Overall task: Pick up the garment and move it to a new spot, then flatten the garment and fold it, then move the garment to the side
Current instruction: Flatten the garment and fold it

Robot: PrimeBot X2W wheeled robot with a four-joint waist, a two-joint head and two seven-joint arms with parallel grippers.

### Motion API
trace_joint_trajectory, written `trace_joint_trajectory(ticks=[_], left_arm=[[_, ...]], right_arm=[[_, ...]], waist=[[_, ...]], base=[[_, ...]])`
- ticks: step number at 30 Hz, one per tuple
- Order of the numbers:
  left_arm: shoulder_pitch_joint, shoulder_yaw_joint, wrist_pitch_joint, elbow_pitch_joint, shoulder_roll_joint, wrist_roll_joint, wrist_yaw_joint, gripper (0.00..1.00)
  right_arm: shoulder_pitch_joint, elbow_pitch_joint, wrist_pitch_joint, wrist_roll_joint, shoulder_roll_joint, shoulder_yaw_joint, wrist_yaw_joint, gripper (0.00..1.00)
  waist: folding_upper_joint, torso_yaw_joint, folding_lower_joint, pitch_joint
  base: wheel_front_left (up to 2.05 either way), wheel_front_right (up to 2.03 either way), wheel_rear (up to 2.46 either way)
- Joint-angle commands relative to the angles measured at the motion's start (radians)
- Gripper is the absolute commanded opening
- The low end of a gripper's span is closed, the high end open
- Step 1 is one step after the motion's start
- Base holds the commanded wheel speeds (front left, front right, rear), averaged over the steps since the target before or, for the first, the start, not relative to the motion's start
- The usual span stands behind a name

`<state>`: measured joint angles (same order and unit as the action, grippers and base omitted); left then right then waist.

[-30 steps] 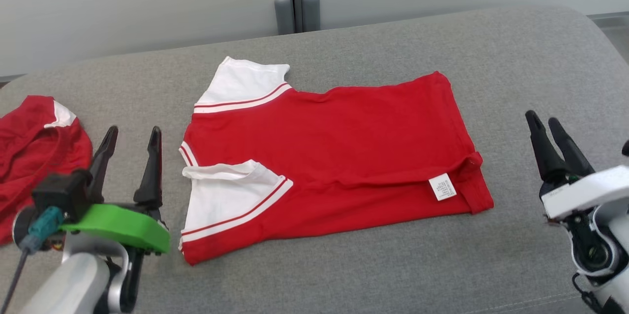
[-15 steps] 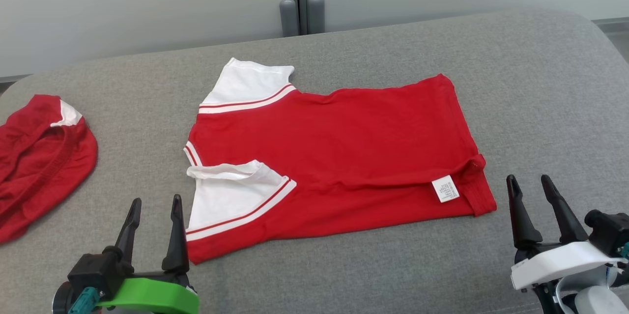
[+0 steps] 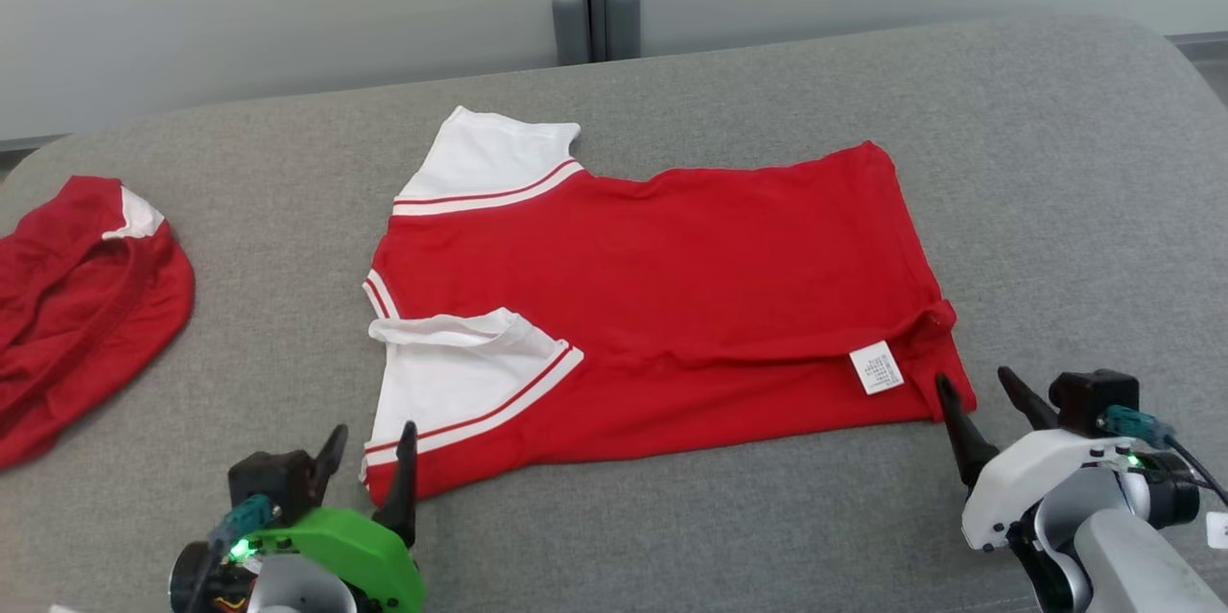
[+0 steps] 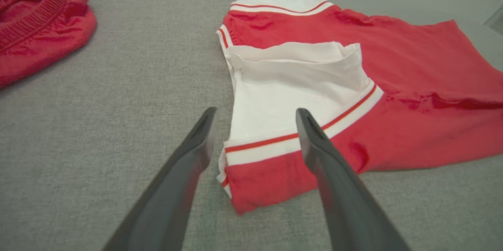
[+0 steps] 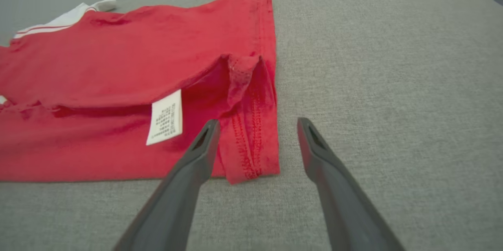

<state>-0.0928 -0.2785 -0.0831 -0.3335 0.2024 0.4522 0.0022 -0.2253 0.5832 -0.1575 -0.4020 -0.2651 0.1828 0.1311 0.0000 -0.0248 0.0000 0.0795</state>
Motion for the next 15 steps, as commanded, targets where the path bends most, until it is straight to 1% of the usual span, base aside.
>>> trace_joint_trajectory(ticks=[1, 5, 7, 12, 15], left_arm=[[-0.020, -0.009, 0.030, -0.021, -0.003, 0.011, -0.006, 1.00], [-0.053, -0.025, 0.117, -0.064, -0.014, 0.026, 0.001, 1.00], [-0.066, -0.032, 0.152, -0.080, -0.008, 0.020, 0.010, 1.00], [-0.088, -0.036, 0.226, -0.109, -0.007, 0.027, 0.039, 1.00], [-0.093, -0.036, 0.266, -0.119, -0.005, 0.036, 0.055, 1.00]], right_arm=[[-0.022, 0.036, 0.023, 0.006, -0.001, 0.013, -0.001, 1.00], [-0.069, 0.126, 0.070, -0.003, 0.006, 0.044, -0.001, 1.00], [-0.089, 0.165, 0.081, -0.001, 0.004, 0.049, -0.001, 1.00], [-0.129, 0.251, 0.102, -0.008, 0.018, 0.043, -0.001, 1.00], [-0.146, 0.282, 0.111, -0.006, 0.022, 0.060, -0.001, 1.00]], waist=[[0.0000, 0.004, 0.0000, 0.003], [0.0000, 0.014, 0.0000, 0.010], [0.0000, 0.018, 0.0000, 0.016], [0.0000, 0.023, 0.0000, 0.025], [0.0000, 0.024, 0.0000, 0.025]], base=[[0.00, 0.00, 0.00], [0.00, 0.00, 0.00], [0.00, 0.00, 0.00], [0.00, 0.00, 0.00], [0.00, 0.00, 0.00]])
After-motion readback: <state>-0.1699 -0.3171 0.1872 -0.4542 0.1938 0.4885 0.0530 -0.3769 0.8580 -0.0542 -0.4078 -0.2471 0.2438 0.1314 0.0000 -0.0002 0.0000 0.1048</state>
